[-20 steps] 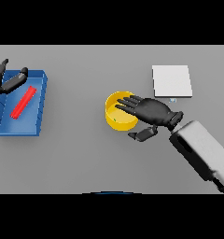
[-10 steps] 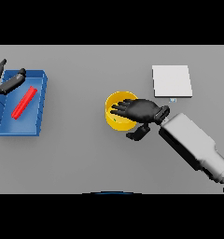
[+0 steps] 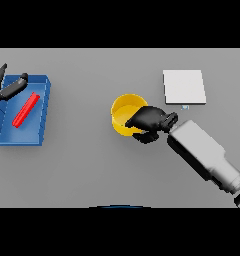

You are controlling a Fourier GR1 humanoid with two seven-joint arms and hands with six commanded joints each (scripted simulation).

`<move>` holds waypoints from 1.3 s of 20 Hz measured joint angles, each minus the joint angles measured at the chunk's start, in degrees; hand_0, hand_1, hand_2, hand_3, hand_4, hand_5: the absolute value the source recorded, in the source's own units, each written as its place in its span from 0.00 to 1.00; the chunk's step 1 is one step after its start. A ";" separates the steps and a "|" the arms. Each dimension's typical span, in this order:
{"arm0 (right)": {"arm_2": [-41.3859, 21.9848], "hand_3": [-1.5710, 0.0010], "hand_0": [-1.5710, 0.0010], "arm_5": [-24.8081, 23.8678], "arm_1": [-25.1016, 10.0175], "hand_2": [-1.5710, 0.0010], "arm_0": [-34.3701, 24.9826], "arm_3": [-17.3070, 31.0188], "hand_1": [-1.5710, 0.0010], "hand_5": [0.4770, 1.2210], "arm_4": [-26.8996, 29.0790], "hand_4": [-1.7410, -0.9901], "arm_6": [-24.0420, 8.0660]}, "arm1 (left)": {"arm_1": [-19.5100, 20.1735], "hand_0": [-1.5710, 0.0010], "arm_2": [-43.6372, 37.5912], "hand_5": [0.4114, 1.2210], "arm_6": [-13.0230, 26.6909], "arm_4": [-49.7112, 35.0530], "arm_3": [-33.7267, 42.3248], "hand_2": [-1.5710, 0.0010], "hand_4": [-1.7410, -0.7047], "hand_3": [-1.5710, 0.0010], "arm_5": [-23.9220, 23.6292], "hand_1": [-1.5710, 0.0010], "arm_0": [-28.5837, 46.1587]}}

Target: Pick up the red beaker and tilt it to pour out 1 green nut into yellow bowl. Pick up the yellow bowl and place it on the metallic measuring scale.

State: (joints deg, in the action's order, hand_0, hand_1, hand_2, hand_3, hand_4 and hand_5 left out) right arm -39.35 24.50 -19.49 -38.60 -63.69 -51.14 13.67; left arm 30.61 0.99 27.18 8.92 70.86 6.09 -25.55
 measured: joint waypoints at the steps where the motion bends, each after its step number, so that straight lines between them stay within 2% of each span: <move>1: 0.02 0.50 0.36 0.08 -0.27 0.40 0.17 -0.48 0.38 0.82 0.41 0.27 0.58 | 0.16 1.00 -0.24 0.36 -0.04 -0.13 0.01 1.00 0.92 1.00 -0.03 1.00 0.18; 2: -0.12 0.44 0.29 0.84 -0.99 0.32 0.37 -1.33 0.30 0.85 0.68 0.22 1.61 | 0.16 1.00 -0.19 0.37 -0.04 -0.06 -0.02 1.00 0.92 1.00 -0.06 1.00 0.26; 4: -0.41 0.35 0.19 1.66 -1.28 0.24 0.38 -2.17 0.19 0.91 1.01 0.14 1.19 | 0.49 1.00 -0.25 0.37 -0.28 0.18 -0.65 1.00 0.92 1.00 0.08 1.00 -0.59; 7: -0.49 0.28 0.10 2.34 -1.32 0.16 0.17 -2.27 0.10 0.95 1.88 0.07 0.51 | 0.49 1.00 0.04 0.37 -0.51 0.26 -0.54 1.00 0.92 1.00 0.36 1.00 -0.14; 9: -0.35 0.25 0.06 3.79 -1.77 0.14 0.05 -3.06 0.06 0.97 2.46 0.05 0.05 | 0.43 1.00 -0.22 0.37 -1.19 0.01 -0.77 1.00 0.92 1.00 0.31 1.00 -0.36; 12: 0.11 0.25 0.03 4.32 -1.85 0.10 -0.45 -3.89 0.03 0.98 2.84 0.02 -1.28 | 0.33 1.00 -0.10 0.36 -0.86 0.16 -0.05 1.00 0.93 1.00 -0.07 1.00 0.10; 14: 1.40 0.26 0.02 5.41 -3.47 0.08 -0.77 -5.64 0.02 0.99 3.85 0.01 -1.08 | 0.59 1.00 0.14 0.36 -0.62 0.49 0.07 1.00 0.93 1.00 0.07 1.00 0.05; 17: 2.98 0.27 0.01 8.99 -5.54 0.05 -0.92 -10.41 0.01 0.99 5.62 0.01 -2.87 | 0.45 1.00 0.55 0.36 -0.58 0.69 0.31 1.00 0.93 1.00 0.18 1.00 -0.14; 18: 3.31 0.23 0.01 9.06 -5.71 0.08 -1.02 -10.83 0.01 1.00 5.45 0.01 -4.12 | 0.47 1.00 0.20 0.36 -0.69 0.31 0.24 1.00 0.93 1.00 0.22 1.00 -0.38; 20: 4.22 0.24 0.01 9.60 -6.68 0.08 -1.24 -12.56 0.01 1.00 5.43 0.00 -6.17 | 0.66 1.00 -0.20 0.36 -0.68 -0.39 0.10 1.00 0.92 1.00 0.78 1.00 -0.33; 21: 4.53 0.24 0.00 9.61 -6.89 0.06 -1.35 -12.86 0.00 1.00 5.33 0.00 -7.19 | 0.50 1.00 -0.48 0.36 -0.77 -0.72 0.00 1.00 0.91 1.00 0.66 1.00 -0.61; 23: 4.71 0.25 0.00 9.57 -7.38 0.04 -1.38 -13.00 0.00 1.00 5.34 0.00 -7.27 | 0.00 1.00 -0.56 0.36 -0.80 -1.10 0.22 1.00 0.91 1.00 0.46 1.00 -0.22; 24: 5.43 0.25 0.03 9.50 -7.67 0.03 -1.83 -13.13 0.00 1.00 5.70 0.00 -7.34 | 0.25 1.00 -0.64 0.36 -0.08 -0.87 -0.17 1.00 0.91 1.00 0.45 1.00 -0.99; 26: 7.18 0.24 0.02 9.98 -8.80 0.05 -2.79 -12.37 0.00 1.00 6.32 0.00 -8.41 | -0.03 1.00 -0.71 0.37 -0.39 -1.14 -0.49 1.00 0.90 1.00 0.51 1.00 -0.99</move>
State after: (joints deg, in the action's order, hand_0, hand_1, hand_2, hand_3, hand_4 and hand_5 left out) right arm -32.17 34.48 -28.29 -41.39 -76.06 -44.82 5.26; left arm 30.57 0.27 26.80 7.78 70.37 6.60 -26.54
